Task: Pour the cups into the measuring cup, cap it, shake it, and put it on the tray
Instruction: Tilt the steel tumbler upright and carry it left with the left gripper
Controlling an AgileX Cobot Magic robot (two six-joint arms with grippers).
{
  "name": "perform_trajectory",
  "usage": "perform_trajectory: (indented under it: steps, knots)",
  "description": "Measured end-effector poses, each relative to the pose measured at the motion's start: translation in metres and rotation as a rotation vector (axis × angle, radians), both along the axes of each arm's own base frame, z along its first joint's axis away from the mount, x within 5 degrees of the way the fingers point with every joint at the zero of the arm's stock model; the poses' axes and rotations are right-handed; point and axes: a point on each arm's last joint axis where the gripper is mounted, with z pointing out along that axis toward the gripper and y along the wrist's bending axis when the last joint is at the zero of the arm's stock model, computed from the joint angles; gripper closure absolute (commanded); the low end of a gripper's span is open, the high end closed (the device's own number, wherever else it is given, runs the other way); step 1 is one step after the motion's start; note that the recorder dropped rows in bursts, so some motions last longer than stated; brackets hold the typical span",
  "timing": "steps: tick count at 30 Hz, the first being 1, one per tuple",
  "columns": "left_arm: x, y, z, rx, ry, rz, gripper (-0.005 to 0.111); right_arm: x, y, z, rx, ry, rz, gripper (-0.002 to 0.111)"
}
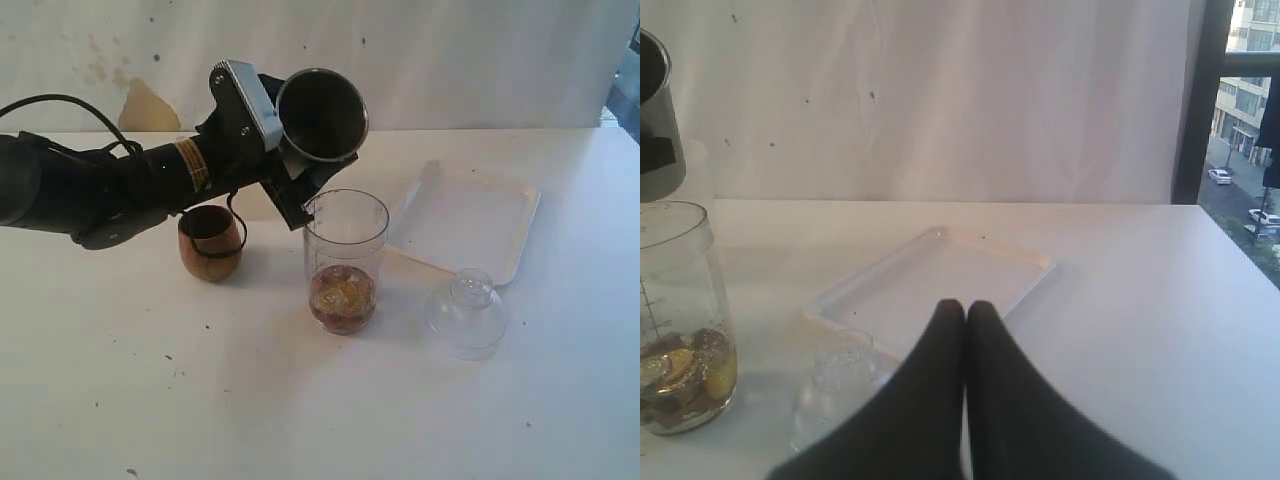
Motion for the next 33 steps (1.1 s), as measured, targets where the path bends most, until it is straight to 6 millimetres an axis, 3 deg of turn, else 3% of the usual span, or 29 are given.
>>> perform_trajectory:
  steps: [6,20,28,33]
  knots:
    - [0.0,0.0,0.001,-0.075,0.092,-0.007,0.107,0.0,0.0,0.0,0.0,0.0,0.0,0.108]
    - [0.016,0.036,0.008,-0.323,0.248,0.038,0.107,0.0,0.0,0.0,0.0,0.0,0.0,0.108]
    - [0.008,0.072,-0.02,-0.404,0.353,0.156,0.107,0.0,0.0,0.0,0.0,0.0,0.0,0.108]
    - [0.004,0.102,-0.022,-0.419,0.365,0.233,0.107,0.0,0.0,0.0,0.0,0.0,0.0,0.108]
